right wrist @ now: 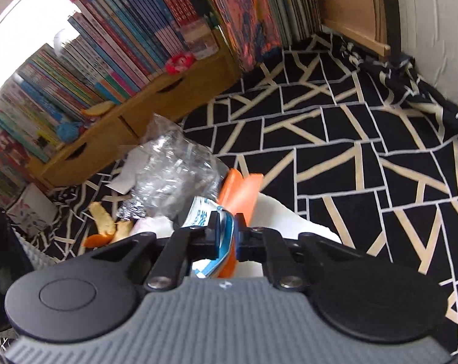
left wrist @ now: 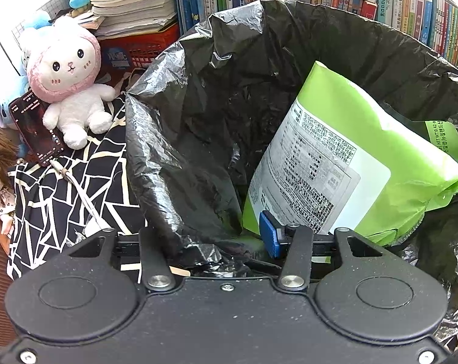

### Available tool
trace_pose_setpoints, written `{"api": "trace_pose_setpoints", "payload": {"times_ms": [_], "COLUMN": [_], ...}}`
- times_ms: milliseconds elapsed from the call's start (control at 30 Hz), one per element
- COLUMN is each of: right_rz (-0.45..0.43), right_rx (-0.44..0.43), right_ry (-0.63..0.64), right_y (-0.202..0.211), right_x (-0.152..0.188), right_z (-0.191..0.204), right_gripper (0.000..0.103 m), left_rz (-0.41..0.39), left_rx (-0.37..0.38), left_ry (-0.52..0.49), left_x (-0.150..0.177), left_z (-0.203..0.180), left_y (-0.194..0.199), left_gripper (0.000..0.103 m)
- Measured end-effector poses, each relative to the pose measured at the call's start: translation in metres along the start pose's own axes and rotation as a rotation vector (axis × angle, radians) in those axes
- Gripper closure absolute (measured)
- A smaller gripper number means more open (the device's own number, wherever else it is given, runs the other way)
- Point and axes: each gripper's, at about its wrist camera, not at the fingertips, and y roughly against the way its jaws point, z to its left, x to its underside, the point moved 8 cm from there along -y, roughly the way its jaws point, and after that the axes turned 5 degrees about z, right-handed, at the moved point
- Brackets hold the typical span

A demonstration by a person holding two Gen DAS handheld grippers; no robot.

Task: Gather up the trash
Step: 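Grasp the white-and-blue paper packet with the right gripper, then lift the paper packet and carry it over the black trash bag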

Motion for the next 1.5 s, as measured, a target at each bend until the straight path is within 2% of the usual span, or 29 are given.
{"api": "trace_pose_setpoints", "payload": {"times_ms": [200,300,367,467,533,633,767,933,1033,1200,1300,1400,1467,1500], "right_rz": [-0.051,-0.068,-0.066,-0.036,-0.003,0.055,0.09,0.136,0.159,0.154,0.132,0.101,0.088,0.085], "right_rx": [-0.034,-0.007,0.049,0.128,0.143,0.223,0.261,0.236,0.187,0.175,0.189,0.203,0.203,0.194], "right_ry": [0.002,0.058,0.105,0.16,0.209,0.332,0.462,0.52,0.495,0.472,0.481,0.49,0.487,0.486], "right_y": [0.033,0.043,0.04,0.025,0.011,-0.015,-0.036,-0.055,-0.058,-0.051,-0.043,-0.033,-0.026,-0.023], "right_x": [-0.015,-0.022,-0.022,-0.015,-0.007,0.009,0.023,0.029,0.037,0.047,0.047,0.048,0.048,0.048], "right_z": [0.018,0.029,0.032,0.029,0.026,0.024,0.028,0.035,0.037,0.04,0.043,0.045,0.047,0.048], "right_gripper": [0.095,0.095,0.082,0.034,0.028,0.026,0.023,0.023,0.023,0.027,0.039,0.062,0.087,0.089], "left_rz": [0.024,0.025,0.03,0.031,0.031,0.026,0.014,0.005,0.005,0.005,0.003,0.001,-0.001,-0.002], "left_rx": [0.05,0.06,0.068,0.074,0.077,0.072,0.06,0.05,0.047,0.05,0.055,0.059,0.063,0.064], "left_ry": [0.008,0.008,0.01,-0.001,-0.003,0.003,0.015,0.022,0.02,0.015,0.014,0.014,0.015,0.015], "left_x": [0.0,0.001,0.001,0.003,0.003,0.002,0.002,0.002,0.001,0.0,0.0,0.001,0.001,0.001], "left_z": [0.002,0.002,0.002,0.002,0.002,0.001,0.001,0.001,0.0,0.0,0.001,0.001,0.002,0.001], "left_y": [-0.002,-0.003,-0.003,-0.003,-0.003,-0.003,-0.002,-0.001,-0.001,-0.001,-0.001,-0.001,-0.001,-0.001], "left_gripper": [0.056,0.056,0.056,0.056,0.056,0.056,0.056,0.056,0.056,0.056,0.056,0.056,0.056,0.056]}}
